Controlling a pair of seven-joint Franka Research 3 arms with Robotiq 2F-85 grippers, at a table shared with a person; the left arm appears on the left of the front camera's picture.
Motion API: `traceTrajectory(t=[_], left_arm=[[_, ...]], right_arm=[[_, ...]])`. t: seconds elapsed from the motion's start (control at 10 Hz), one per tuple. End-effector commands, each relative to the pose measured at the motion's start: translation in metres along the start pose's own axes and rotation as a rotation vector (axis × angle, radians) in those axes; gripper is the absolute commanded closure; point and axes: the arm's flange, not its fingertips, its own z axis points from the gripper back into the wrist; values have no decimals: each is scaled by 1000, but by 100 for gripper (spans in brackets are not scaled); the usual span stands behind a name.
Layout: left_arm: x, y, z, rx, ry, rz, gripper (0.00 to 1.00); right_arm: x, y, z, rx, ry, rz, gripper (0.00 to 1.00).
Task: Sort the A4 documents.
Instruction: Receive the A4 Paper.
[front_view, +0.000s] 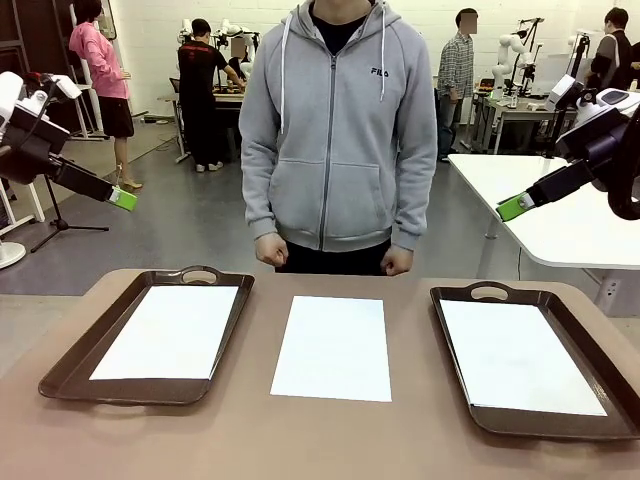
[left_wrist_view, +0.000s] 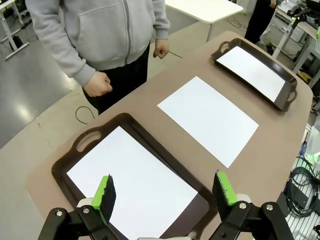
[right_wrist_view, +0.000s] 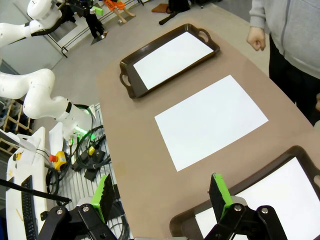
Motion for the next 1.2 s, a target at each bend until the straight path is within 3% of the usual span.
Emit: traceTrajectory(t=[0.0, 0.4, 0.5, 1.1], left_arm=[[-6, 0, -2, 40, -38, 1, 0], [-4, 5, 1, -55, 7, 35, 0], [-1, 2, 2, 14, -8, 6, 0], [-1, 2, 2, 14, -8, 6, 0]], right_arm=[[1, 0, -1, 8, -7, 9, 1], [1, 0, -1, 8, -7, 9, 1], [1, 0, -1, 8, -7, 9, 1], [1, 0, -1, 8, -7, 9, 1]])
